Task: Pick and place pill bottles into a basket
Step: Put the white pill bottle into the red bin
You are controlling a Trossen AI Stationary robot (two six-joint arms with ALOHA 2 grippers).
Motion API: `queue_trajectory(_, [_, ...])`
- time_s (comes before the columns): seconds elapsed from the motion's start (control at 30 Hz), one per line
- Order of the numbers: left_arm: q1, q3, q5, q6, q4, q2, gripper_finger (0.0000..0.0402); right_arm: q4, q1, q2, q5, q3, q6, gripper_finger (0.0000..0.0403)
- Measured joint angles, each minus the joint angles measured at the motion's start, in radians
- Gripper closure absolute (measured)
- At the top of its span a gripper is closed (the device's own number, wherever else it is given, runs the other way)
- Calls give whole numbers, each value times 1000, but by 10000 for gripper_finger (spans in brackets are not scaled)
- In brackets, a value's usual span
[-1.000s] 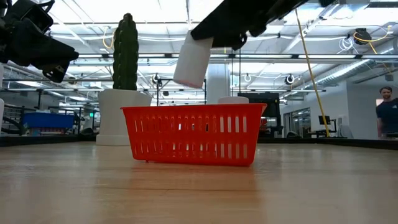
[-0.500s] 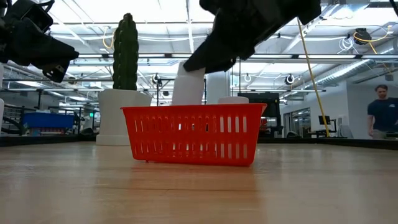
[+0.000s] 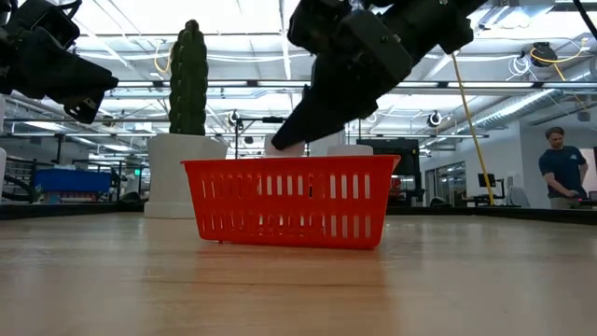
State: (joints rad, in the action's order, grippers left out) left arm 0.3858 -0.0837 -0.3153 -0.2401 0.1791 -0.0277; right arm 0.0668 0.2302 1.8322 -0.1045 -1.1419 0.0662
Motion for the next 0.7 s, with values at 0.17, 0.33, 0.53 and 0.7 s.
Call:
queue_trajectory(0.17, [0,0,0,0,0,0,339,-18,0,1,0,0,0,240])
queue_trajectory(0.33, [0,0,0,0,1,0,339,-28,0,13,1,0,1,240])
queue_trajectory(0.53, [0,0,0,0,3,0,339,-22,0,29,1,-1,2,226])
queue_trajectory(0.7, [0,0,0,0,3,0,339,-3,0,39,2,-1,-1,223])
